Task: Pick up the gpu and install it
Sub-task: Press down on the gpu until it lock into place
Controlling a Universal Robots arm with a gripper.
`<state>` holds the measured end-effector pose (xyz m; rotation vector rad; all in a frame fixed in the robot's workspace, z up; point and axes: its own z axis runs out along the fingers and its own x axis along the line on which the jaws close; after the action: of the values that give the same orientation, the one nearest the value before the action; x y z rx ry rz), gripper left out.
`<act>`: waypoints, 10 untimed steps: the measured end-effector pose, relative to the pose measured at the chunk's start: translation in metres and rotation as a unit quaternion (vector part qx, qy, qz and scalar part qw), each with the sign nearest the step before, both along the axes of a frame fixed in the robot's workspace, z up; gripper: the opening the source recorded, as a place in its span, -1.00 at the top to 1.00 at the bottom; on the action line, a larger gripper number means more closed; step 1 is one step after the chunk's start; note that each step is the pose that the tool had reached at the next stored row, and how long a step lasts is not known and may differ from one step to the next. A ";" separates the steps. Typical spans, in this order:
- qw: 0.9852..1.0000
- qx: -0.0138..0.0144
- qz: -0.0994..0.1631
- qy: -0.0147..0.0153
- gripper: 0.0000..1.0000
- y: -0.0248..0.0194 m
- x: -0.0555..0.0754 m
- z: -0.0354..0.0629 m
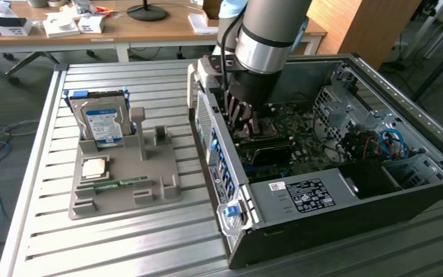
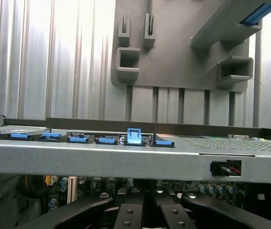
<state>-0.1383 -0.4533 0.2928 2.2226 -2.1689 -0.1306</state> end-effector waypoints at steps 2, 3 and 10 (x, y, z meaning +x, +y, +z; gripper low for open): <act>1.000 0.000 0.000 0.000 0.79 0.0000 0.000 0.0000; 1.000 0.000 0.000 0.000 0.79 0.0000 0.000 0.0000; 1.000 0.000 0.000 0.000 0.79 0.0000 -0.001 0.0000</act>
<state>-0.1394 -0.4533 0.2927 2.2224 -2.1693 -0.1307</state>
